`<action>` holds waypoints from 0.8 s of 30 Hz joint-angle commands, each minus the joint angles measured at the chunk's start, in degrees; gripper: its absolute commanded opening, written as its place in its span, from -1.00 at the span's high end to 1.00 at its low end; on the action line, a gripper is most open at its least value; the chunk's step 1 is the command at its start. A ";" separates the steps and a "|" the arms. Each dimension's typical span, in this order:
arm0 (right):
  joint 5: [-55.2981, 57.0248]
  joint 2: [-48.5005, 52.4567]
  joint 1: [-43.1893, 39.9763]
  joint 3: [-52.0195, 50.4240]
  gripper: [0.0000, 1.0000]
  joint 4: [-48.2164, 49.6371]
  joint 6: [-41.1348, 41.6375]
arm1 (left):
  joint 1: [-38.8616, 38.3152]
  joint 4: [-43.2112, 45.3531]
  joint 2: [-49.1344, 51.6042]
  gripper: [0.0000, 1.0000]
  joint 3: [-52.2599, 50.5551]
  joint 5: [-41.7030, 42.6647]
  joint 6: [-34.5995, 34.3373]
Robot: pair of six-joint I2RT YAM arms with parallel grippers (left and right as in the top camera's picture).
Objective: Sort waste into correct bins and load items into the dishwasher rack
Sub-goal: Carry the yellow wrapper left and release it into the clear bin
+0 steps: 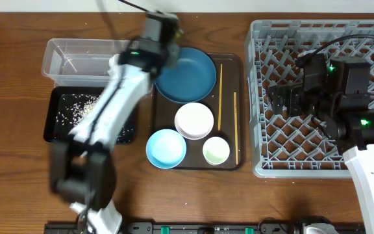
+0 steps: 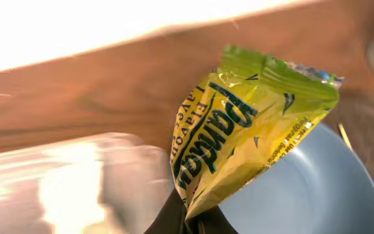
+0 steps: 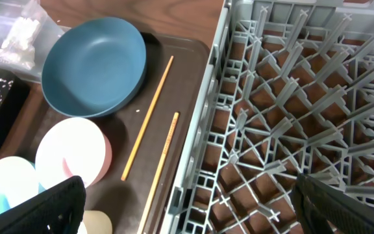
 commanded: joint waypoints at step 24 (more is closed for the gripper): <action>0.13 0.07 0.35 1.36 -0.98 0.20 -0.87 | 14.27 -2.54 4.24 -0.26 -0.76 -6.64 -4.28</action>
